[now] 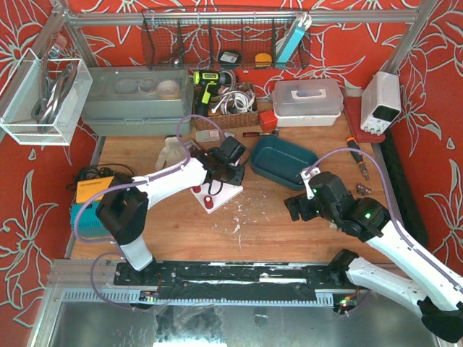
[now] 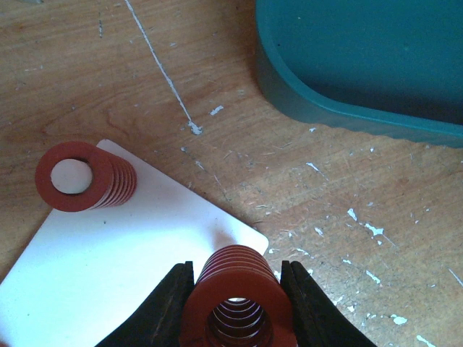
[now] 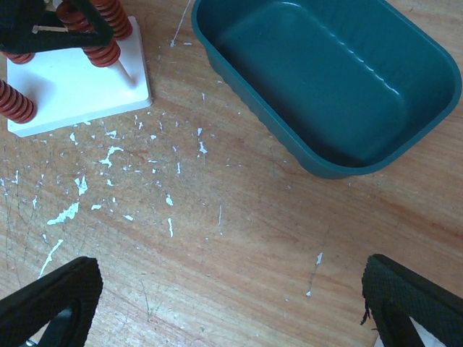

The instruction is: Install the large spring

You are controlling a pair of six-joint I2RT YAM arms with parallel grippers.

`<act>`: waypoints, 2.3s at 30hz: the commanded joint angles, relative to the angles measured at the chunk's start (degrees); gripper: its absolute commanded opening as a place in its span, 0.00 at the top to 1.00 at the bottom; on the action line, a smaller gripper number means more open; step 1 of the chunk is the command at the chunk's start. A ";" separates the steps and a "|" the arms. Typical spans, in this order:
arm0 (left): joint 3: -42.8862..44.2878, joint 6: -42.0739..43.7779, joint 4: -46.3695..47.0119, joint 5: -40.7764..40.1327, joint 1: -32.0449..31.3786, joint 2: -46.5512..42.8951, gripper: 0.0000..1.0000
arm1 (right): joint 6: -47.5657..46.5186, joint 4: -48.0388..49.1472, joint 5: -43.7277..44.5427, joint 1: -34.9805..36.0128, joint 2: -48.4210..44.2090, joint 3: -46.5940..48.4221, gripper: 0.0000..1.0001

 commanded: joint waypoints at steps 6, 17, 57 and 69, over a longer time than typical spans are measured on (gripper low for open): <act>-4.89 0.00 4.23 -0.49 -0.81 -0.98 0.91 | -0.56 -1.00 1.18 0.17 -0.51 0.40 0.01; -7.83 1.17 8.42 -2.22 -0.90 -2.44 0.51 | -0.77 -0.56 1.38 0.17 -0.21 0.73 0.01; -50.05 22.66 61.35 -25.76 19.30 -30.66 0.00 | -21.23 70.06 24.39 -28.74 21.86 -26.96 0.01; -53.11 23.89 79.55 -16.16 28.08 -17.14 0.00 | -20.05 83.08 11.28 -37.01 36.18 -25.10 0.01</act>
